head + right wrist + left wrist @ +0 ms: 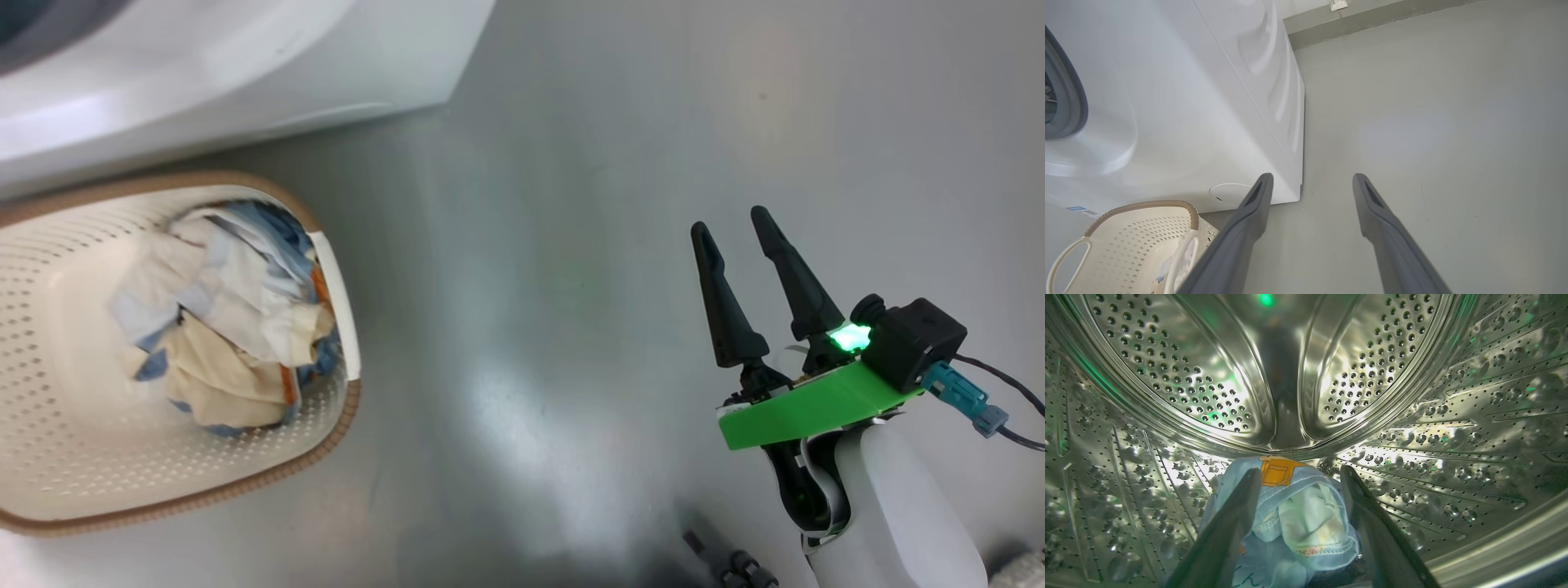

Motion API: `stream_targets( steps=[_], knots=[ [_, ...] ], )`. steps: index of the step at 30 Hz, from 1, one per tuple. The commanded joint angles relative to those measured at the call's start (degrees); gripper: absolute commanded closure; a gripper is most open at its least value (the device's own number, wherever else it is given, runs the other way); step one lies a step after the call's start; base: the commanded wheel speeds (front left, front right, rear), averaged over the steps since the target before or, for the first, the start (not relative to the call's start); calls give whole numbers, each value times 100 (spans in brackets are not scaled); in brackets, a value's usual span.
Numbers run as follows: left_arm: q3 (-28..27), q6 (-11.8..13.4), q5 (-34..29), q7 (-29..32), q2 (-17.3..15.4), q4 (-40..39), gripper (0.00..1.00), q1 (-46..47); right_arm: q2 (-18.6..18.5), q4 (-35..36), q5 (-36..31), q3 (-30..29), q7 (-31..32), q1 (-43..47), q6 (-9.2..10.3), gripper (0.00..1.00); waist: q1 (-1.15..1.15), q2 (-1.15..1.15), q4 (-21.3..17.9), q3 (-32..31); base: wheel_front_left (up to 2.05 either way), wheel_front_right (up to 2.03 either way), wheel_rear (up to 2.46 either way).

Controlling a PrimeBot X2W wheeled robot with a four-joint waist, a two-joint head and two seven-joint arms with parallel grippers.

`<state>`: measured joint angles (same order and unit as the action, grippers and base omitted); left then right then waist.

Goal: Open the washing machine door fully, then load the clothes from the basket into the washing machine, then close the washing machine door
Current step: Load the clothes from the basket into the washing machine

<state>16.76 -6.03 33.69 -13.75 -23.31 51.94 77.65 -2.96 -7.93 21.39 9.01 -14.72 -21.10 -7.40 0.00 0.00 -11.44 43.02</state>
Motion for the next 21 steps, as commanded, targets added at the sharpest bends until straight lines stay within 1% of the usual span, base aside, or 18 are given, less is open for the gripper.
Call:
stream_targets(
  steps=[1, 13, 21],
  knots=[
    [-45, 60, 16, -39, -227, -178, 0, -141, 8, 75, -52, 97, -28, 249, -9, 0, 0, 0, 161, -246, 0, 0, 0],
    [-56, 371, -13, -115, 103, -890, 0, -1249, 8, -128, -164, 40, -28, 415, -9, 0, 0, 0, 331, -950, 0, 0, 0],
    [-349, 595, -149, -123, 195, -1870, 0, -2370, 8, -293, -220, 32, -28, 555, -9, 0, 0, 0, 359, -1453, 0, 0, 0]
  ],
)
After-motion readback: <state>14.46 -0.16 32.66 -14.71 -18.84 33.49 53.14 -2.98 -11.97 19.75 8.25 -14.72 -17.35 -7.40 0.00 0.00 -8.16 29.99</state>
